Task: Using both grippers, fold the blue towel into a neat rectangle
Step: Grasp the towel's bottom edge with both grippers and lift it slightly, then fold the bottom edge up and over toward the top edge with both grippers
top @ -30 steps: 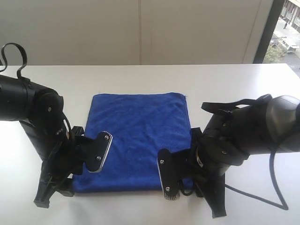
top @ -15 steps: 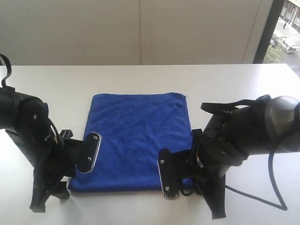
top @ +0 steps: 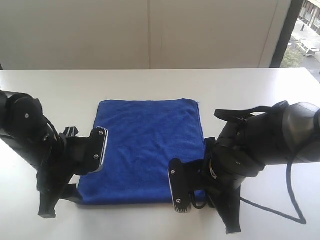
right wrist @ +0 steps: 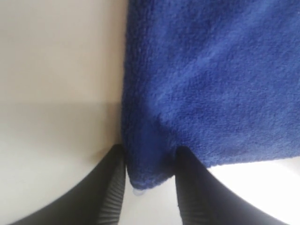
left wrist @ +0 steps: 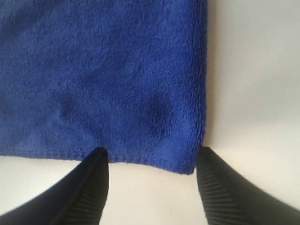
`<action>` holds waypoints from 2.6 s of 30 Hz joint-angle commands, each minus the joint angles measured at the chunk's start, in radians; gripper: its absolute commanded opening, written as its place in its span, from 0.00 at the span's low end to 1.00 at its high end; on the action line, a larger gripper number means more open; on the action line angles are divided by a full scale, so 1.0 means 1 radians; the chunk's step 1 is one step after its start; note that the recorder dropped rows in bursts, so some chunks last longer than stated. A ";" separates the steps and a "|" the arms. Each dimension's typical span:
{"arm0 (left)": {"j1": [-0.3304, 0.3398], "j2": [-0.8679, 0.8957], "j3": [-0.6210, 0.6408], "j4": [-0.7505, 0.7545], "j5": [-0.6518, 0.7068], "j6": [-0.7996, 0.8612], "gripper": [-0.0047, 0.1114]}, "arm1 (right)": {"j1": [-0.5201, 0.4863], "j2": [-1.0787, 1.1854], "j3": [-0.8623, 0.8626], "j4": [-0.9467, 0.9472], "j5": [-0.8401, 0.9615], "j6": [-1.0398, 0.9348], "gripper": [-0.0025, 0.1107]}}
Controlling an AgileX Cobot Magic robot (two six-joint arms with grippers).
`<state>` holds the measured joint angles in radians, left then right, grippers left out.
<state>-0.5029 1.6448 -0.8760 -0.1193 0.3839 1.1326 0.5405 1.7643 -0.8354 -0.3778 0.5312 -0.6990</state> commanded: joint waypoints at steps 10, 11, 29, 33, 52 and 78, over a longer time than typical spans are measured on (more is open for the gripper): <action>0.003 0.042 0.035 -0.097 0.033 0.142 0.56 | -0.005 0.022 0.012 0.015 0.031 0.030 0.33; 0.003 0.045 0.040 -0.097 0.024 0.142 0.55 | -0.005 0.022 0.012 0.015 0.031 0.030 0.33; 0.003 0.079 0.062 -0.104 0.036 0.148 0.06 | -0.002 0.022 0.012 0.015 0.055 0.030 0.02; 0.003 0.056 0.060 -0.104 0.091 0.132 0.04 | 0.000 0.014 0.010 0.024 0.111 0.032 0.02; 0.003 -0.169 0.060 -0.240 0.379 0.045 0.04 | 0.120 -0.271 0.010 0.337 0.381 0.030 0.02; 0.003 -0.152 0.059 -0.240 -0.323 -0.034 0.04 | -0.065 -0.262 -0.013 -0.177 -0.112 0.654 0.02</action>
<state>-0.5029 1.4694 -0.8211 -0.3440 0.1133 1.1119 0.5156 1.4767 -0.8306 -0.5390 0.4521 -0.0624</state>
